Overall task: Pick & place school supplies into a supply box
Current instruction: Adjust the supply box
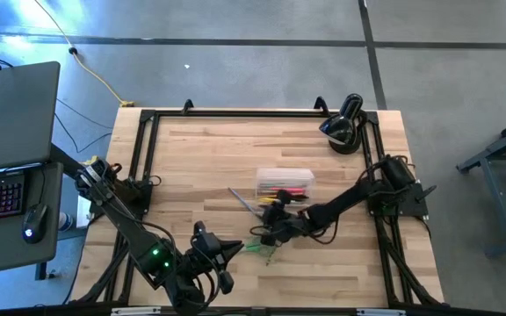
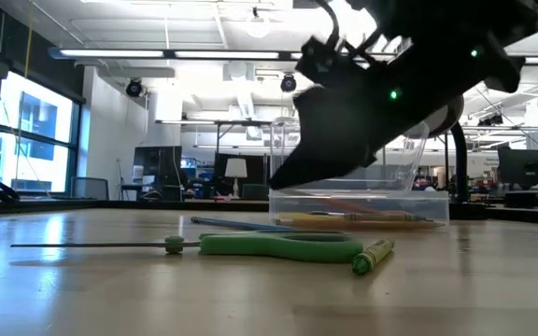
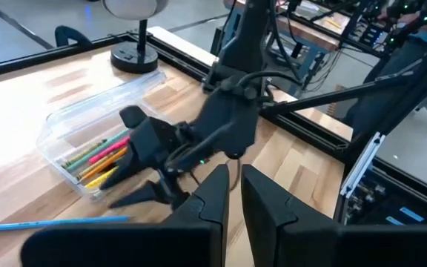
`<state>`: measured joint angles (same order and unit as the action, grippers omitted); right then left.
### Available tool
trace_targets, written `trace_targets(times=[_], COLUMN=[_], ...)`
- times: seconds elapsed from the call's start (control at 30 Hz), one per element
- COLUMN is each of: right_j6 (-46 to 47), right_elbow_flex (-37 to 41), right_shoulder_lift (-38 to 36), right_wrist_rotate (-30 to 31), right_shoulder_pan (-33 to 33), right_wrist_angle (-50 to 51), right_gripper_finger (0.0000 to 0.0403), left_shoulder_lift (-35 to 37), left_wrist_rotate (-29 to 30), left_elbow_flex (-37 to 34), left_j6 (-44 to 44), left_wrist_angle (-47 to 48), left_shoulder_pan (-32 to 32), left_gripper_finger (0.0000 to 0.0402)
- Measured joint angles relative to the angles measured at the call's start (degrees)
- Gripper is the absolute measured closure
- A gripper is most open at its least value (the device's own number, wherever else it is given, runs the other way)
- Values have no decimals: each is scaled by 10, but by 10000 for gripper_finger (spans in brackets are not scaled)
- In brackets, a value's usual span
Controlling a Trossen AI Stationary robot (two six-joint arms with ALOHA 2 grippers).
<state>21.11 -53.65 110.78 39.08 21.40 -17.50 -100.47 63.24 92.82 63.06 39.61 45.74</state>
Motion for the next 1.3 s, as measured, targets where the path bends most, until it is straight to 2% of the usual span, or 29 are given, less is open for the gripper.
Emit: trace_targets(times=[0.1, 0.23, 0.37, 0.5, 0.57, 0.7, 0.77, 0.9, 1.07, 1.2, 1.3], right_j6=[-18, 44, 61, 144, 174, 192, 193, 178, 157, 162, 149], right_elbow_flex=[1, 1, 0, 0, 0, 1, 1, 1, -2, -1, -1], right_shoulder_lift=[-14, -38, -65, -69, -59, -33, -19, 19, 62, 70, 60], right_wrist_rotate=[9, -73, -76, -125, -114, -1, 28, 22, -27, 5, -8], right_shoulder_pan=[-10, -15, 18, 53, 71, 89, 75, 34, 11, 17, 11], right_wrist_angle=[28, 48, 47, 63, 79, 116, 114, 65, -27, -15, -1], right_gripper_finger=[286, 286, 286, 286, 286, 286, 286, 286, 286, 286, 286], left_shoulder_lift=[0, 0, 0, 0, 0, 0, 0, 0, 0, 0, 0], left_wrist_rotate=[0, -12, -14, -9, -9, -4, 1, 1, 0, -4, -6], left_elbow_flex=[0, 0, 0, 0, 0, 0, 0, 0, 0, 0, 0], left_j6=[0, 2, 2, 2, 2, 2, 2, 2, 2, 2, 2], left_wrist_angle=[2, 4, 5, 9, 9, 10, 9, 8, 5, 5, 7], left_shoulder_pan=[0, 0, 0, 0, 0, 0, 0, 0, 0, 0, 0], left_gripper_finger=[335, 335, 335, 335, 335, 335, 335, 335, 335, 335, 335])
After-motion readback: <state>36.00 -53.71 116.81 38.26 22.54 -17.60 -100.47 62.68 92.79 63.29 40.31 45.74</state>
